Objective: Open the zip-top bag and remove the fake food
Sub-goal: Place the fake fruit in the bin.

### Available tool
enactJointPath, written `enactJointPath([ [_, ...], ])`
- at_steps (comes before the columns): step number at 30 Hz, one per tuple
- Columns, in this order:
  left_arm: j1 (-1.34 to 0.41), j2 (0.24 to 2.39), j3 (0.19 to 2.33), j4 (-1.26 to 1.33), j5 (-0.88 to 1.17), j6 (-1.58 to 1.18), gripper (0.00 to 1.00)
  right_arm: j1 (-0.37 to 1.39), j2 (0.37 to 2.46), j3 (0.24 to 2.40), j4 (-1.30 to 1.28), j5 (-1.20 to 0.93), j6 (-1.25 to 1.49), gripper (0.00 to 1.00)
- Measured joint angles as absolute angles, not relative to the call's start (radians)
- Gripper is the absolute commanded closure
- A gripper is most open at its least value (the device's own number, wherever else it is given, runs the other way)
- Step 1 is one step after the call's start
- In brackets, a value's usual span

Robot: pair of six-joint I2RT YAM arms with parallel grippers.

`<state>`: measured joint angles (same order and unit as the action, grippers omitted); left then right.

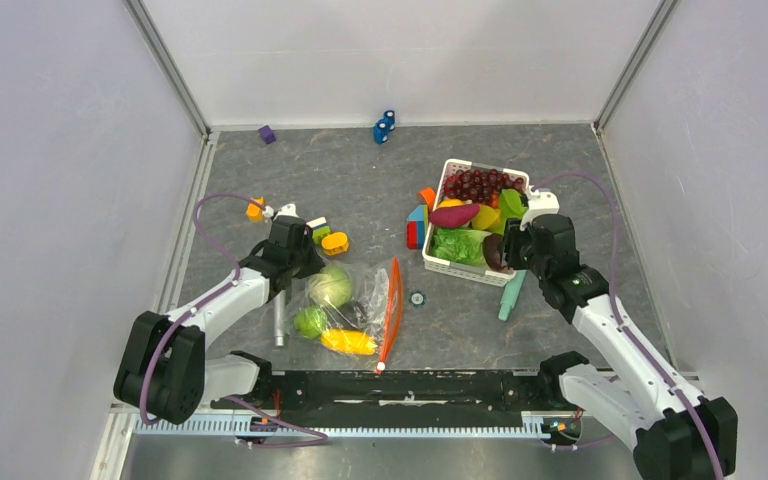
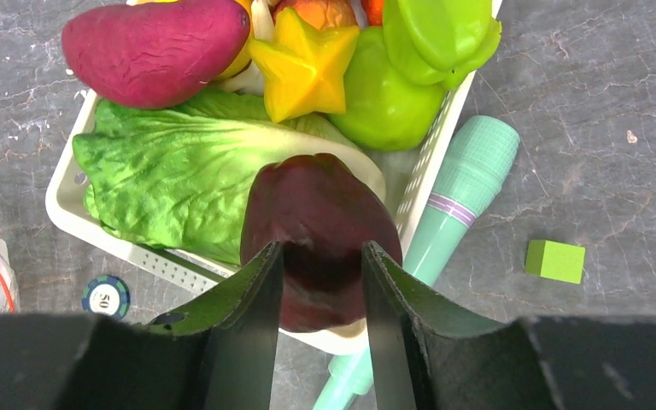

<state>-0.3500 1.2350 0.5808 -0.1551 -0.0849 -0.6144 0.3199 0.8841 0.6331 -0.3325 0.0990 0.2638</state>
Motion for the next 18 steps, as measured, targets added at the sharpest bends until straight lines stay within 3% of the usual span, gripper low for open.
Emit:
enactJointPath([
  [8, -0.350, 1.235, 0.581, -0.155, -0.085, -0.614, 0.98, 0.320, 0.903, 0.614, -0.277, 0.104, 0.263, 0.56],
  [18, -0.350, 1.235, 0.581, -0.155, -0.084, -0.614, 0.98, 0.320, 0.852, 0.635, -0.339, 0.125, 0.262, 0.38],
])
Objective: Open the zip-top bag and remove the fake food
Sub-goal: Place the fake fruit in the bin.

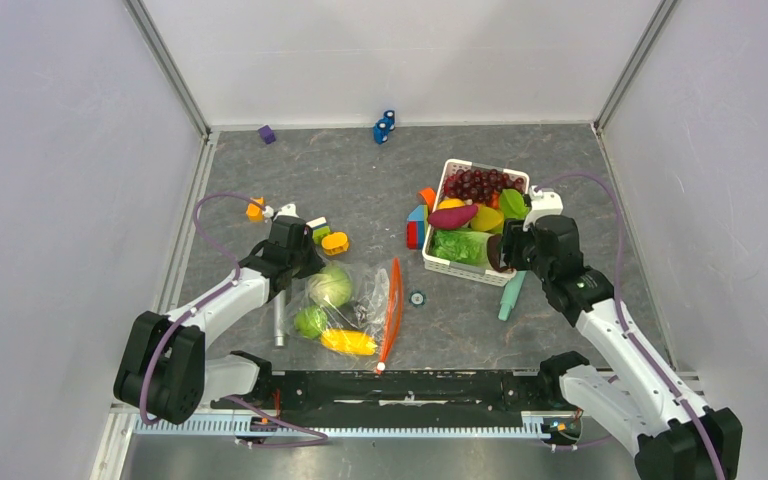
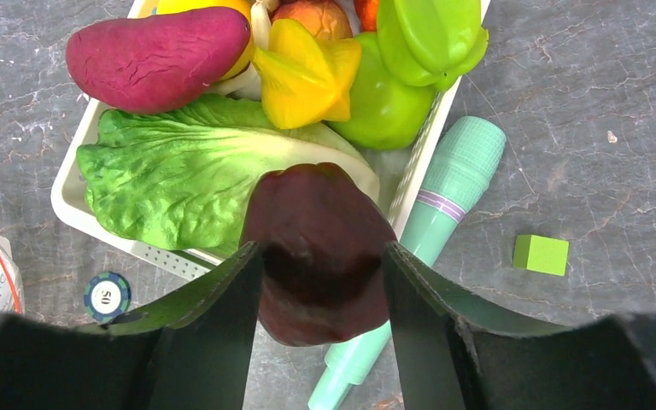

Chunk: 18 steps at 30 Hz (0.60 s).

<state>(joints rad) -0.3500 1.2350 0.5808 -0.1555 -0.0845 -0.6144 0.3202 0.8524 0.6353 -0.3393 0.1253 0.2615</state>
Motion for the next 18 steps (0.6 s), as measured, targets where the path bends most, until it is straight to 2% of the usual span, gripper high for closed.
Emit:
enactJointPath([
  [10, -0.350, 1.235, 0.581, -0.155, -0.084, -0.614, 0.98, 0.321, 0.804, 0.668, -0.383, 0.113, 0.236, 0.31],
  [14, -0.350, 1.235, 0.581, -0.155, -0.084, -0.614, 0.98, 0.321, 0.783, 0.678, -0.377, 0.062, 0.221, 0.42],
  [16, -0.350, 1.235, 0.581, -0.155, -0.084, -0.614, 0.98, 0.320, 0.783, 0.679, -0.363, -0.014, 0.211, 0.50],
  [18, -0.350, 1.235, 0.581, -0.155, -0.084, -0.614, 0.98, 0.326, 0.789, 0.679, -0.347, -0.101, 0.210, 0.54],
])
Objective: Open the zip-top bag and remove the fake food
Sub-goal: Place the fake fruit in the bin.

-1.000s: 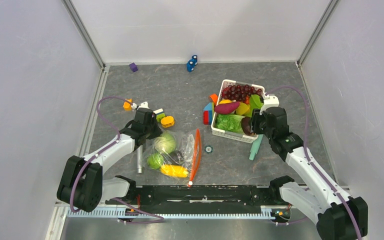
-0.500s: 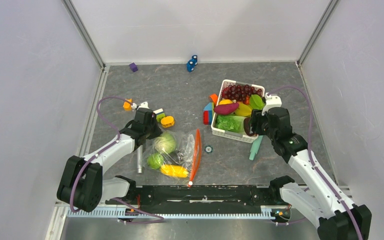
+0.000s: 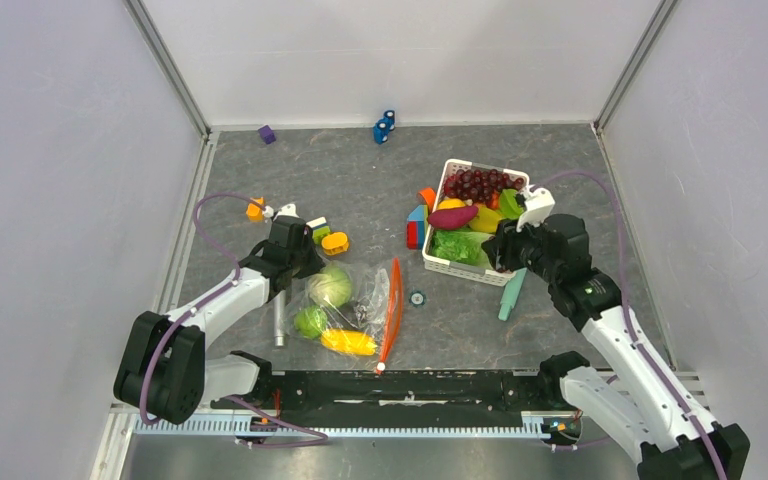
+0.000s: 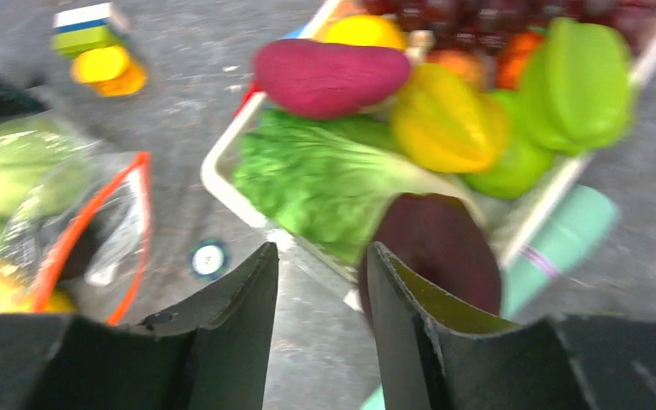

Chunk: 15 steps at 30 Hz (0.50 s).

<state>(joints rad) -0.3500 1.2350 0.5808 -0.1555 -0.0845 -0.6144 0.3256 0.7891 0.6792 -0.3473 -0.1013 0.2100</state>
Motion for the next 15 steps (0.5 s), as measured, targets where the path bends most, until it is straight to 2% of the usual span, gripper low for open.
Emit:
enactJointPath([
  [4, -0.350, 1.235, 0.581, -0.155, -0.084, -0.614, 0.98, 0.414, 0.804, 0.673, -0.297, -0.207, 0.228, 0.56],
  [9, -0.350, 1.235, 0.581, -0.155, -0.084, -0.614, 0.98, 0.661, 0.841, 0.618, -0.200, -0.205, 0.284, 0.62],
  [15, -0.350, 1.235, 0.581, -0.155, -0.083, -0.614, 0.98, 0.861, 0.939, 0.507, -0.057, -0.162, 0.380, 0.66],
])
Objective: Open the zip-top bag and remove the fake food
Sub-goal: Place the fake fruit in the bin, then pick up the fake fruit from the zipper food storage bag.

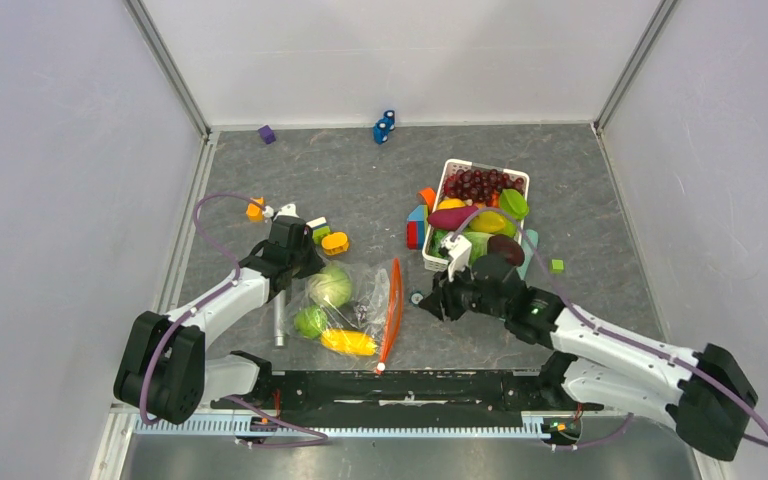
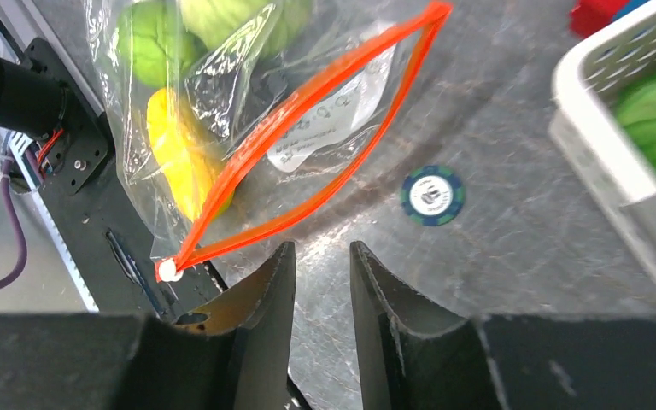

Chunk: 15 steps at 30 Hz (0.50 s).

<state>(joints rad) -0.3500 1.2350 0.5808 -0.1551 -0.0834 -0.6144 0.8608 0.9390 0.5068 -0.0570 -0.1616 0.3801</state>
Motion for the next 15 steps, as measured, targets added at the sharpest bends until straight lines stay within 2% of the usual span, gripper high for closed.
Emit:
enactJointPath([
  [2, -0.350, 1.235, 0.581, -0.155, -0.083, -0.614, 0.97, 0.912, 0.982, 0.474, 0.005, -0.144, 0.412, 0.67],
  [4, -0.350, 1.235, 0.581, -0.155, -0.080, -0.614, 0.86, 0.947, 1.028, 0.453, 0.062, -0.130, 0.439, 0.69],
  [11, -0.350, 1.230, 0.582, -0.197, -0.080, -0.614, 0.16, 1.009, 1.200, 0.415, 0.292, -0.102, 0.522, 0.71],
  [15, -0.349, 1.188, 0.595, -0.269, -0.089, -0.612, 0.05, 1.019, 1.271, 0.414, 0.386, -0.095, 0.540, 0.71],
])
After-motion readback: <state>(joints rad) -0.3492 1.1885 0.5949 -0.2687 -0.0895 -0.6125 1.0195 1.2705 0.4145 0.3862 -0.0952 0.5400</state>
